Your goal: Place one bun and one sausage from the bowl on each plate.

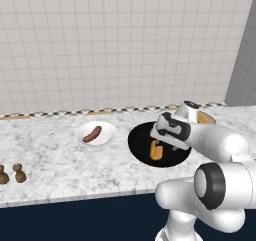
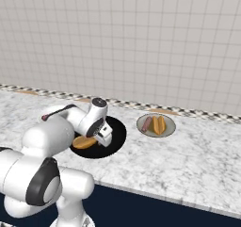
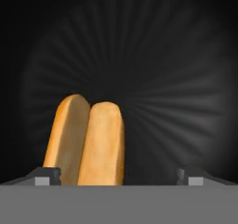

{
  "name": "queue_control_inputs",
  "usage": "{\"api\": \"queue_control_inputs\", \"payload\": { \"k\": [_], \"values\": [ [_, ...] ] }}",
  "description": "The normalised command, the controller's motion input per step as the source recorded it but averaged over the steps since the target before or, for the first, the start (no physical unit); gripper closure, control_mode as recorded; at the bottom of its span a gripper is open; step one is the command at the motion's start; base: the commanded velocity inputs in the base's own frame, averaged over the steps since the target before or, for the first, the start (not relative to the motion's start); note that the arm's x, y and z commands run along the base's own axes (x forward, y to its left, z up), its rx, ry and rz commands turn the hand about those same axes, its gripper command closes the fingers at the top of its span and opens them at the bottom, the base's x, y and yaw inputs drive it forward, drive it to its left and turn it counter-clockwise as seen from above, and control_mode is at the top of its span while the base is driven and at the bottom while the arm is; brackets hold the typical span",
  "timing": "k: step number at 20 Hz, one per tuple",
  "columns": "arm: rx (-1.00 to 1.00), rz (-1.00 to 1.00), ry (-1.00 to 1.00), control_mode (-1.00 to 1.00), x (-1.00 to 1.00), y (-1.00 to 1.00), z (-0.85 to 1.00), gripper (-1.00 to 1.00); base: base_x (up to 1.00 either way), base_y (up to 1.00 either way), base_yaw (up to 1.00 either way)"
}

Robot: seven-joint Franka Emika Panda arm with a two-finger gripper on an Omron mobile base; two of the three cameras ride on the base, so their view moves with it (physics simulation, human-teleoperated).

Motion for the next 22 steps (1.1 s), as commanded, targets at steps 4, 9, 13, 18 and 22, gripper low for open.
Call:
{"api": "queue_control_inputs", "payload": {
  "k": [4,9,13,18,22],
  "values": [
    [0.09,0.00,-0.01,-1.00,0.00,0.02,-0.03,-1.00,0.00,0.00,0.00],
    [0.08,0.00,0.00,-1.00,0.02,0.18,0.00,-1.00,0.00,0.00,0.00],
    [0.05,0.00,0.00,-1.00,0.30,0.31,0.00,-1.00,0.00,0.00,0.00],
    [0.00,0.00,0.04,-1.00,0.20,0.14,-0.31,-1.00,0.00,0.00,0.00],
    [0.00,-0.02,0.10,-1.00,0.00,0.00,-0.38,-1.00,0.00,0.00,0.00]
  ]
}}
